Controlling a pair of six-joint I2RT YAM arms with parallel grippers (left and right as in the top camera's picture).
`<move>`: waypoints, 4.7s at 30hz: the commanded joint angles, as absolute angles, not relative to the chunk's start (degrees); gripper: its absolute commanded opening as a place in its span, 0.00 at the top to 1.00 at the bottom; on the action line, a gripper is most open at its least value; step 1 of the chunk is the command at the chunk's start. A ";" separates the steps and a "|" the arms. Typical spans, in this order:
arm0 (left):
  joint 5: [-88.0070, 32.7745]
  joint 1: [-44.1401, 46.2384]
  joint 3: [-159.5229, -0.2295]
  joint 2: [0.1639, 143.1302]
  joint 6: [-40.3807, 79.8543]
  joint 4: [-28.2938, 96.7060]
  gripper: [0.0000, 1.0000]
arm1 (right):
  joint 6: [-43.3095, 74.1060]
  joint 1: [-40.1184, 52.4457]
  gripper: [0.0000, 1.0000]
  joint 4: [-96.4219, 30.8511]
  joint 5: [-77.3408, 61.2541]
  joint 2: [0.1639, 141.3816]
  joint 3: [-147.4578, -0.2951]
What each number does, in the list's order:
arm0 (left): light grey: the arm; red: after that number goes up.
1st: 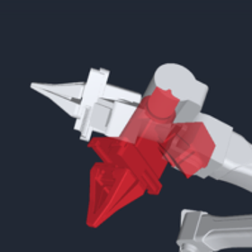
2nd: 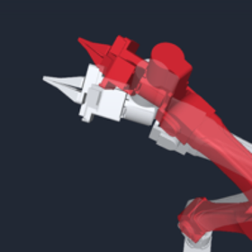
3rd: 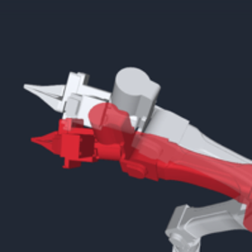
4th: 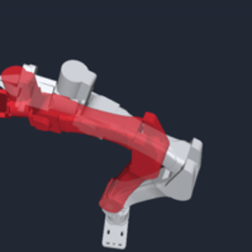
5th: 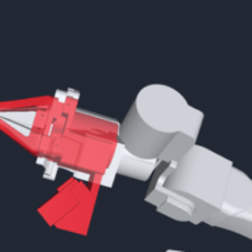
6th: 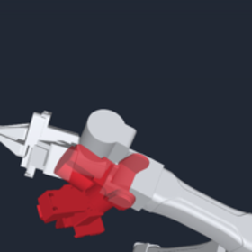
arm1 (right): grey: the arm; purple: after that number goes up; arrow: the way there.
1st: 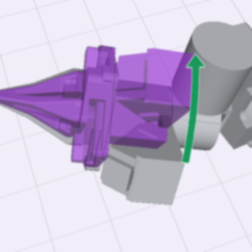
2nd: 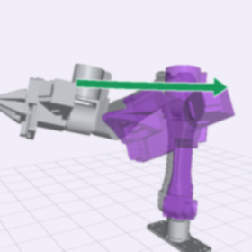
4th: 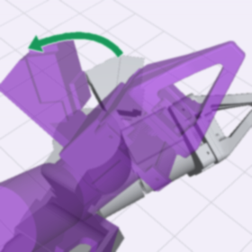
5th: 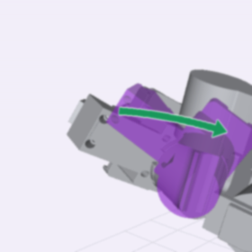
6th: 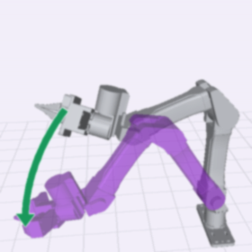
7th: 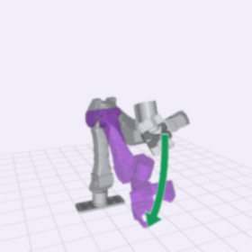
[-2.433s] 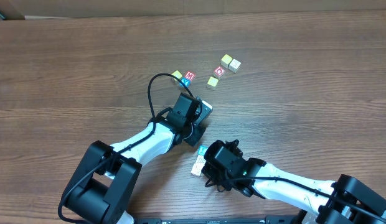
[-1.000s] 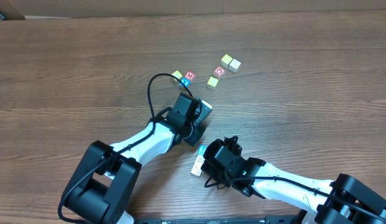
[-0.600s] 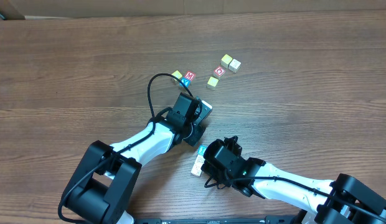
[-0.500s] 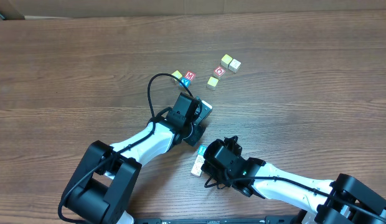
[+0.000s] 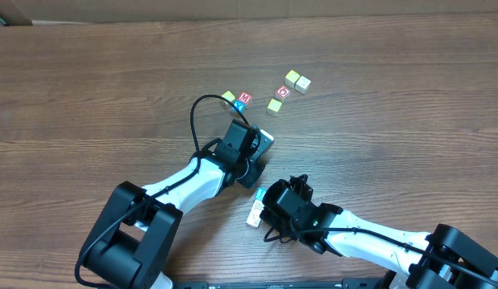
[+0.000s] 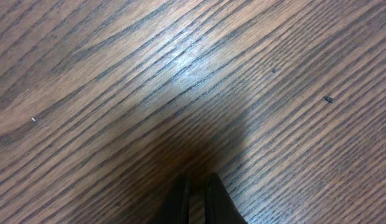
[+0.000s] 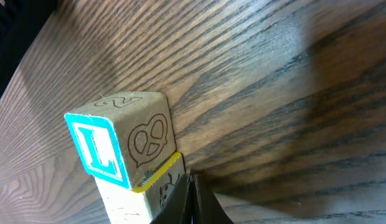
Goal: Flip 5 blocks
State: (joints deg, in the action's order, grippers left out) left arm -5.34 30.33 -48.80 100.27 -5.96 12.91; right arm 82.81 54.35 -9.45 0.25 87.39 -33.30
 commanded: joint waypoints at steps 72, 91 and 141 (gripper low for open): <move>-17.76 29.63 -47.05 102.26 -3.18 38.44 0.96 | 85.49 47.37 0.96 -20.71 2.92 85.49 -32.80; -18.74 29.63 -47.05 102.26 -1.28 37.78 0.96 | 85.25 47.37 0.96 -20.73 2.68 85.49 -32.80; -19.38 21.93 -47.05 102.26 -3.07 31.66 0.96 | 83.74 49.98 0.96 -18.33 -0.56 85.49 -32.80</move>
State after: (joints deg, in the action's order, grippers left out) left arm -21.06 21.98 -49.47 98.91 -0.08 32.03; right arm 83.96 48.58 -18.79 0.45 84.75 -33.69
